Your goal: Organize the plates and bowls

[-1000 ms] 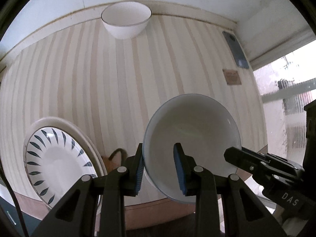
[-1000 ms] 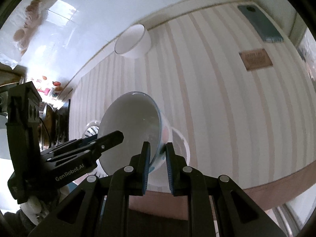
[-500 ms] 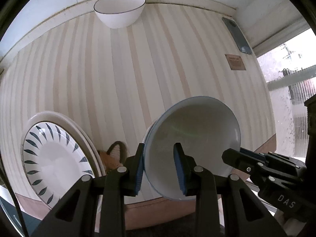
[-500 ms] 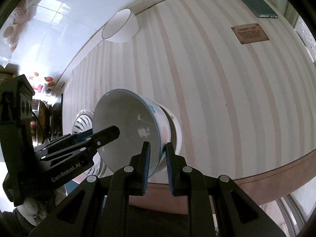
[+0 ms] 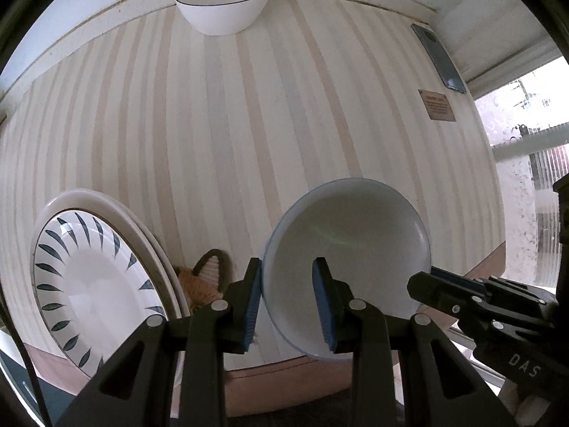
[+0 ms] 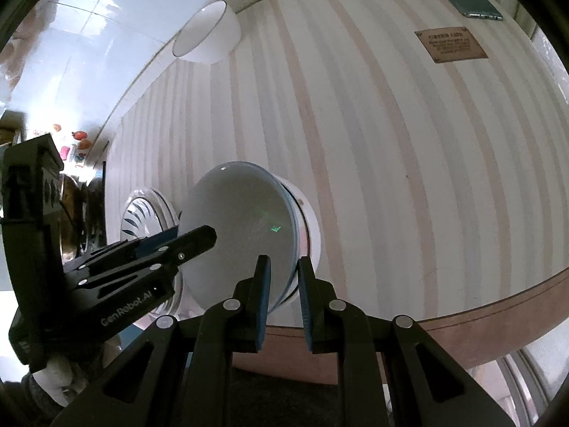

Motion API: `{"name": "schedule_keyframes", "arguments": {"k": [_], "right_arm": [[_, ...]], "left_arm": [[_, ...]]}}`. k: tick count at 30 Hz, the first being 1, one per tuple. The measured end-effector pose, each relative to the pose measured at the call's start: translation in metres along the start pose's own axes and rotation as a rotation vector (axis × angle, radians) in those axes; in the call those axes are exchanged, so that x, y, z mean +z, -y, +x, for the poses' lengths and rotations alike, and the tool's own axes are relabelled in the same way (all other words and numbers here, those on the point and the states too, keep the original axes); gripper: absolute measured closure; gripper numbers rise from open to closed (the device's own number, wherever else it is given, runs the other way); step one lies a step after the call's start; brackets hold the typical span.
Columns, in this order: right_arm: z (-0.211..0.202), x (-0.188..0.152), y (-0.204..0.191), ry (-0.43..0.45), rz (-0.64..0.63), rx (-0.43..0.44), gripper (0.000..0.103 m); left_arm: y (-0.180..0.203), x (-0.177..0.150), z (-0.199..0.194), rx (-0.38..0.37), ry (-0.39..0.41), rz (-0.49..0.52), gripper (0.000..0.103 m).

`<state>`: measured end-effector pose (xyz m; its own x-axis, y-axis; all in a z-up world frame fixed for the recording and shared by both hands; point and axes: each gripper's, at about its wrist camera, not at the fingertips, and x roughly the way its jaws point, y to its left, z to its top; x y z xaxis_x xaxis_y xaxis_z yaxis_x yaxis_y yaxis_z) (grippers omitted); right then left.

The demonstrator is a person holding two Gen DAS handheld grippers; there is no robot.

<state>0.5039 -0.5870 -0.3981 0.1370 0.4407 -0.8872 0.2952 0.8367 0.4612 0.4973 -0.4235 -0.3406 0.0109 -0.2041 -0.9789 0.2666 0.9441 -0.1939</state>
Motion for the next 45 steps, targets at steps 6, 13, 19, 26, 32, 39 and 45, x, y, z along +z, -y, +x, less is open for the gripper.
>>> {"name": "schedule_keyframes", "arguments": {"k": [6,13,19,26,32,39,45], "right_arm": [[-0.003,0.007,0.003,-0.053,0.019,0.024,0.085],[-0.054,0.065,-0.002,0.073,0.031,0.101,0.051],[-0.040,0.166,-0.033,0.173,-0.014,0.138,0.051],[0.029,0.261,-0.073,0.151,-0.049,0.089,0.051],[0.066,0.295,-0.082,0.119,-0.087,0.025,0.059],[0.079,0.300,-0.086,0.103,-0.146,-0.012,0.092],[0.078,0.298,-0.092,0.103,-0.171,-0.032,0.092]], "left_arm": [[-0.012,0.003,-0.037,-0.073,0.039,-0.055,0.076],[-0.061,0.080,-0.084,-0.043,0.219,-0.201,0.074],[-0.110,0.162,-0.058,-0.039,0.215,-0.334,0.074],[-0.138,0.219,-0.005,-0.037,0.117,-0.385,0.074],[-0.141,0.229,0.017,-0.012,0.090,-0.356,0.079],[-0.137,0.229,0.012,-0.021,0.120,-0.332,0.091],[-0.126,0.229,0.008,0.026,0.125,-0.307,0.090]]}}
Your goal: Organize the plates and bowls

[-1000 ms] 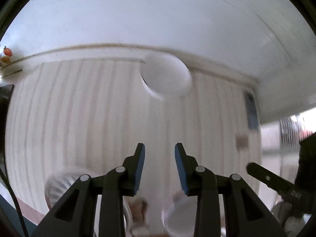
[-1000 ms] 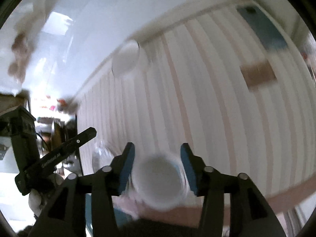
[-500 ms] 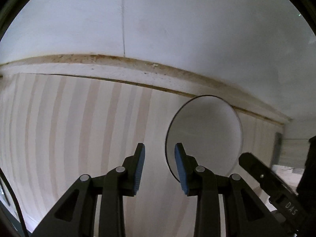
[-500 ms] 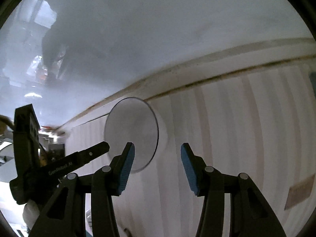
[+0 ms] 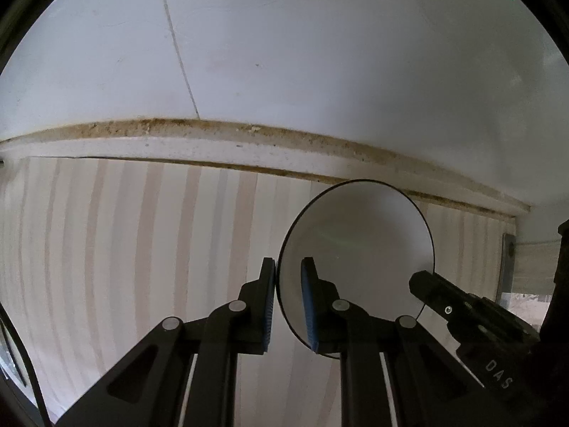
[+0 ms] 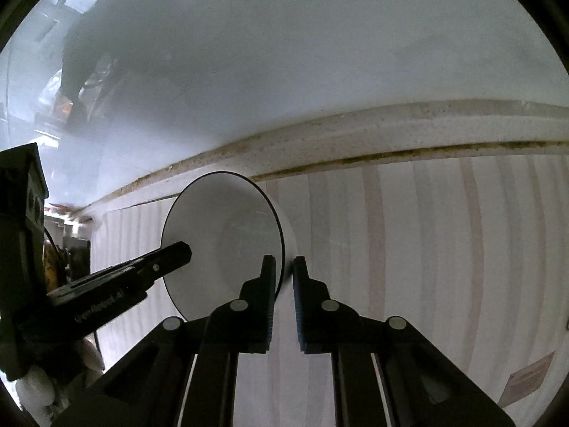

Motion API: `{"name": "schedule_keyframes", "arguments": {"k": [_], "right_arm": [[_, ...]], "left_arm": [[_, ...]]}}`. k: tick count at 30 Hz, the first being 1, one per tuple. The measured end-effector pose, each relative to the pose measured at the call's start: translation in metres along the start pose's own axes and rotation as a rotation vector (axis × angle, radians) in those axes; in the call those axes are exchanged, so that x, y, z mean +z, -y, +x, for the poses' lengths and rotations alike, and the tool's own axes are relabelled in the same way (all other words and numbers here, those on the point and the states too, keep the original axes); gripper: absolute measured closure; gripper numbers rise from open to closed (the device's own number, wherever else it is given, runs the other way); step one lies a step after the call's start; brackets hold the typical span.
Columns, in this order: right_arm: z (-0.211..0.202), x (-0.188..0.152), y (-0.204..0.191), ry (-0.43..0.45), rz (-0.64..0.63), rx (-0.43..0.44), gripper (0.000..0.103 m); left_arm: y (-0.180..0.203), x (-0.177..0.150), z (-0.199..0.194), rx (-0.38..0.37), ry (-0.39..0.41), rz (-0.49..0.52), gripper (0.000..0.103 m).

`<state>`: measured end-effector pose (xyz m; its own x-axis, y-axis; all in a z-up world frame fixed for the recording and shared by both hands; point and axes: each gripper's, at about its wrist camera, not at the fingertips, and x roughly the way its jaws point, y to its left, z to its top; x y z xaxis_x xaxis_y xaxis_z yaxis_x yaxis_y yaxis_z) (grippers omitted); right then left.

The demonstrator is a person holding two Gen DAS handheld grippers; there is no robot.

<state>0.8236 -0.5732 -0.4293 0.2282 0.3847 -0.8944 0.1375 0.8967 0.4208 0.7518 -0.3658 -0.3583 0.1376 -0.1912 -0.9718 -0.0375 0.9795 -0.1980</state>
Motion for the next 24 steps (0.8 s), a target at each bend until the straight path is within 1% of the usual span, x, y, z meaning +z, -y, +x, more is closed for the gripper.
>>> {"name": "schedule_keyframes", "arguments": {"k": [8,10,12,17,24], "right_arm": [[-0.010,-0.005,0.001,-0.003,-0.027,-0.001,0.092],[-0.009,-0.009,0.000,-0.004,-0.035,-0.001,0.092],[-0.009,-0.011,-0.003,-0.006,-0.040,0.002,0.092],[-0.017,-0.023,-0.001,-0.002,-0.045,0.018,0.092],[-0.048,-0.051,0.002,0.021,-0.048,0.040,0.092]], "left_arm": [[0.010,-0.017,-0.006,0.009,0.013,-0.007,0.091],[0.009,-0.014,-0.007,0.004,0.020,-0.012,0.090],[0.011,-0.019,-0.012,0.011,0.029,-0.002,0.091],[0.018,-0.028,-0.023,0.014,0.054,0.019,0.091],[0.029,-0.055,-0.049,-0.014,0.089,0.044,0.090]]}}
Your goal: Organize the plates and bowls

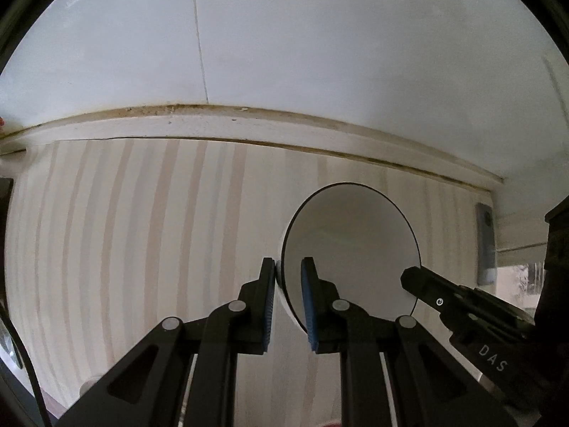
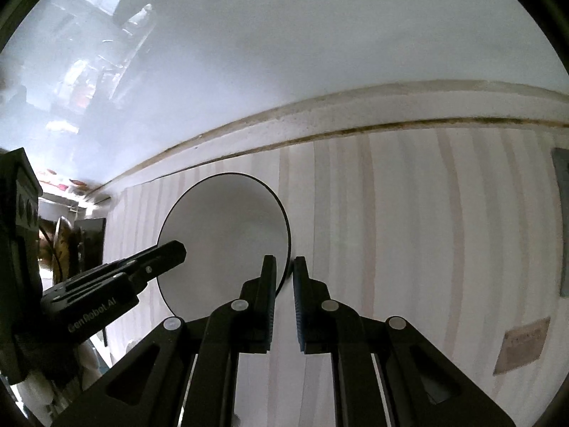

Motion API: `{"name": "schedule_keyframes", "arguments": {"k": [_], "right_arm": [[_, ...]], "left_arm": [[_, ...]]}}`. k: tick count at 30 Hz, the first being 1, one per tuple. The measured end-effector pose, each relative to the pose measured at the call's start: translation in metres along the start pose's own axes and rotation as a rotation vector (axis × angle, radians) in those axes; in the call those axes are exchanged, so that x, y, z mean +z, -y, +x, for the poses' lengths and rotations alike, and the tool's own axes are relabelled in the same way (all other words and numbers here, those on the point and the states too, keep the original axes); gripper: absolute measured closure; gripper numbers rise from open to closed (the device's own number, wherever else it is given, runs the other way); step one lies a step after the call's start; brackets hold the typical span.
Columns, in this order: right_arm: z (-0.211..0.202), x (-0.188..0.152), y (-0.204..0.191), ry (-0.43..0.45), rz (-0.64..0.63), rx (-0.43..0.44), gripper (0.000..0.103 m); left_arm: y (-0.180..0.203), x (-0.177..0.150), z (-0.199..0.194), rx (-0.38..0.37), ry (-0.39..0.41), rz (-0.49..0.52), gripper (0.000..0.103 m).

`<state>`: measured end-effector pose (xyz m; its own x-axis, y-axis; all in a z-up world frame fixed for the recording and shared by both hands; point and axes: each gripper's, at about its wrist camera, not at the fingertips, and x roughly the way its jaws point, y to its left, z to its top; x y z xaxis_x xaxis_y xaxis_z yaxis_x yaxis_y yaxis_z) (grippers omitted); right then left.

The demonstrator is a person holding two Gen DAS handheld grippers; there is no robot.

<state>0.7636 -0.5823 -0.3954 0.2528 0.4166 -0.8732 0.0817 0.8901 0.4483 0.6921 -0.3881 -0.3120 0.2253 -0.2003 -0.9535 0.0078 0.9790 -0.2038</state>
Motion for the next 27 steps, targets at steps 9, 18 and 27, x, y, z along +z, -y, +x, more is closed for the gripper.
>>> {"name": "schedule_keyframes", "arguments": {"k": [9,18,27], "right_arm": [[-0.059,-0.062,-0.012,0.057,0.009,0.018,0.092],[-0.120,-0.158,-0.023,0.097,0.037,0.021,0.092],[-0.142,-0.233,-0.020,0.091,0.070,0.001,0.092]], "left_arm": [[0.008,-0.060,-0.055,-0.038,0.033,0.066,0.090],[0.019,-0.131,-0.090,-0.062,0.016,0.138,0.090],[0.024,-0.174,-0.090,-0.076,-0.022,0.176,0.090]]}}
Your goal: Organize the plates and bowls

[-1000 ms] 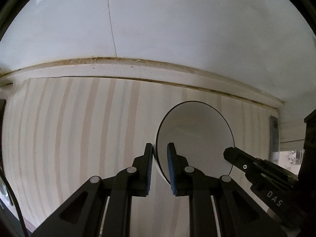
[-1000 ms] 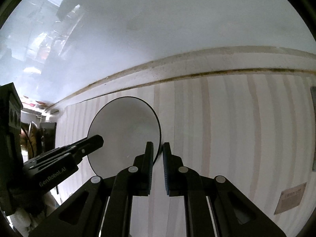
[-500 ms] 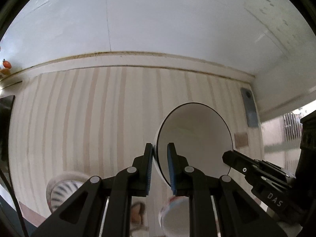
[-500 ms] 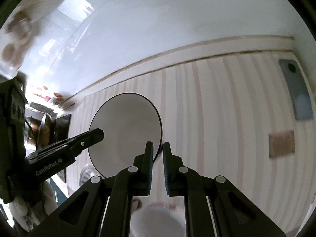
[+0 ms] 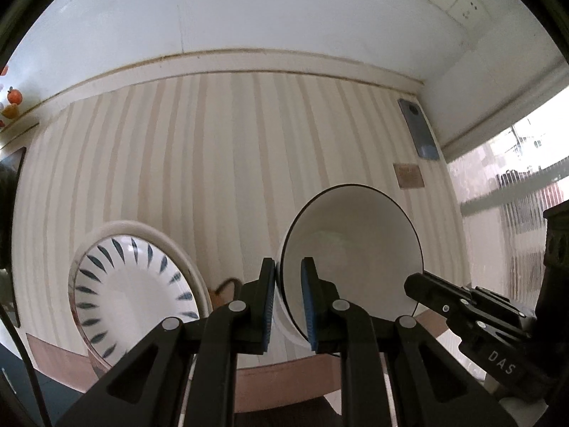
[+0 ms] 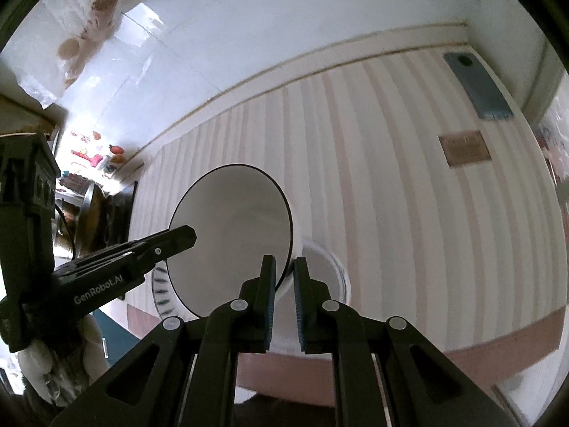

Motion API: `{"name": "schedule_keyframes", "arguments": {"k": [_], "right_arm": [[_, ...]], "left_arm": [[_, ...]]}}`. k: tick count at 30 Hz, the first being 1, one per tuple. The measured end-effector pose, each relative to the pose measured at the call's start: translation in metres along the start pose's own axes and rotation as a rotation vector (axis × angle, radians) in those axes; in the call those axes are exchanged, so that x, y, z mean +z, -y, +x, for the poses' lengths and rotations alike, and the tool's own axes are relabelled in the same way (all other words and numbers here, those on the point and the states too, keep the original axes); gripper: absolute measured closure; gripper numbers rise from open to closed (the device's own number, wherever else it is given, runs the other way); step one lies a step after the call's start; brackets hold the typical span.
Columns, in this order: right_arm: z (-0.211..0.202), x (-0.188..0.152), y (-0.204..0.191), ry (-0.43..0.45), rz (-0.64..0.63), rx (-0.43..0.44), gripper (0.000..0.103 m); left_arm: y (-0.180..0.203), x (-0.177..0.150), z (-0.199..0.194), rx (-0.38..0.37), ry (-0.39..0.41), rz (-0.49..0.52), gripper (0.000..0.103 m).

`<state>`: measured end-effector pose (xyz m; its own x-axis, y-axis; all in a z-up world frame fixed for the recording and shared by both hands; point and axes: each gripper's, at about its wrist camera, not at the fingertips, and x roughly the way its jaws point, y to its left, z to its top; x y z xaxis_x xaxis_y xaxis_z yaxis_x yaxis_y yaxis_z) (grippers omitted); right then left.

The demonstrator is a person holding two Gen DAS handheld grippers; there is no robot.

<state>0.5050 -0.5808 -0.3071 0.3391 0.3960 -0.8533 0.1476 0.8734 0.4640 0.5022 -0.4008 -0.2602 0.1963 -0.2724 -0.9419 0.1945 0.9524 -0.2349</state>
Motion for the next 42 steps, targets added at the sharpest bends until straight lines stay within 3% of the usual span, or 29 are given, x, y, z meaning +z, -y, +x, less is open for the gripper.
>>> {"name": "schedule_keyframes", "arguments": {"k": [9,30,37,42], "right_arm": [[0.018,-0.032,0.019,-0.044,0.028,-0.010,0.092],[0.038,-0.035,0.027,-0.071,0.023,-0.037,0.092],[0.042,-0.036,0.032,-0.077,0.050,-0.035,0.091],[0.035,-0.037,0.029,-0.084,0.071,-0.032,0.091]], "left_arm": [[-0.002,-0.023,0.024,0.010,-0.044,-0.009,0.090],[0.005,-0.031,0.060,0.063,-0.079,0.015,0.090],[0.009,-0.032,0.059,0.087,-0.082,0.030,0.090],[0.010,-0.037,0.034,0.091,-0.073,0.036,0.089]]}}
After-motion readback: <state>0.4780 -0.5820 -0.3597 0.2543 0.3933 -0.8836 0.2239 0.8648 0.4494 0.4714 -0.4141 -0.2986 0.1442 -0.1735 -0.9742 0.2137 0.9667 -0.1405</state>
